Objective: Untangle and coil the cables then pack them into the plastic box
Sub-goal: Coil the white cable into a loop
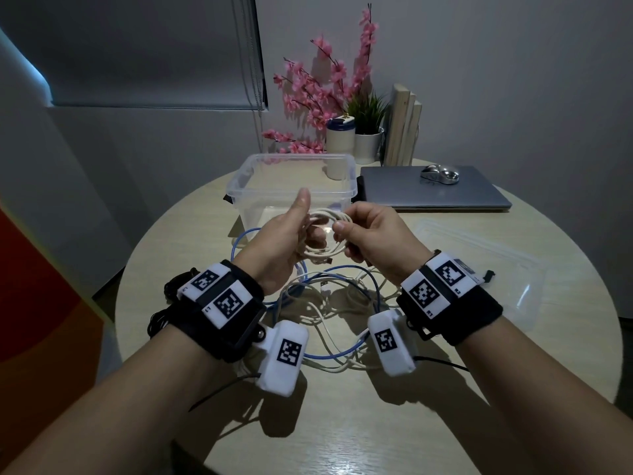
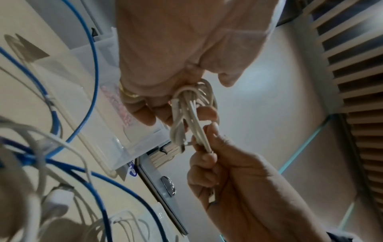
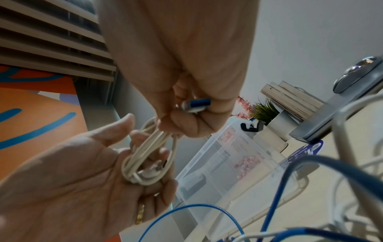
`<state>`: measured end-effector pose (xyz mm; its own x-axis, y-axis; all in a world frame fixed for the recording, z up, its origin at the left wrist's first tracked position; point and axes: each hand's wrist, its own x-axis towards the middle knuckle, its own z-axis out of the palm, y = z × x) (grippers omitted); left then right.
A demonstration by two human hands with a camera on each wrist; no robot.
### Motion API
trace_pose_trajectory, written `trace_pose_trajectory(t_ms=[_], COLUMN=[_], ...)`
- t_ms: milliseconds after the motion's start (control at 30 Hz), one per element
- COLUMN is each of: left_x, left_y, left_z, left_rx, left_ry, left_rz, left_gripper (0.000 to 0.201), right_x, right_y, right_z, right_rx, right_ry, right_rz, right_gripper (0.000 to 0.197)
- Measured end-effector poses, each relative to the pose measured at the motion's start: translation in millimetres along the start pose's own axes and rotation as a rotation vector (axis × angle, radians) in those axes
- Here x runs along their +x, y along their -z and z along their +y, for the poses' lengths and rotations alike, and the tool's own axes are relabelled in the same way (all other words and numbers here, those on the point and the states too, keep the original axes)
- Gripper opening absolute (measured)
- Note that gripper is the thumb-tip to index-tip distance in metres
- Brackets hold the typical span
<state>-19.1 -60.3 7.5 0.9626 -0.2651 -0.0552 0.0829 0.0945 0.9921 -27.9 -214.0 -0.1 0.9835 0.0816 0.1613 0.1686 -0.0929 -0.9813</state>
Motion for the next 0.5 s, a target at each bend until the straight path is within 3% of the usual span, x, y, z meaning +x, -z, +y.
trace_pose_trajectory(t_ms=[167,300,500], left_x=[4.8,5.7,2.1], left_y=[5.3,11.5,10.6], left_z=[-0.4,-2.8,-4.9], left_rx=[0.022,0.035,0.210], left_ry=[0.030,0.013,0.016], left_rz=[0.015,0.058,-0.005], left_gripper=[0.035,0.032,0.033], right_x=[-1.5,0.1,7.3], right_y=[3.0,10.1,18.4], right_z=[-2.9,-5.1,-3.8], right_rx=[0.010,0.065,-0.219], right_ry=[-0.021,-0.139,-0.074], right_rz=[-0.034,-0.050,0.069], right_gripper=[0.014,0.018,0.016])
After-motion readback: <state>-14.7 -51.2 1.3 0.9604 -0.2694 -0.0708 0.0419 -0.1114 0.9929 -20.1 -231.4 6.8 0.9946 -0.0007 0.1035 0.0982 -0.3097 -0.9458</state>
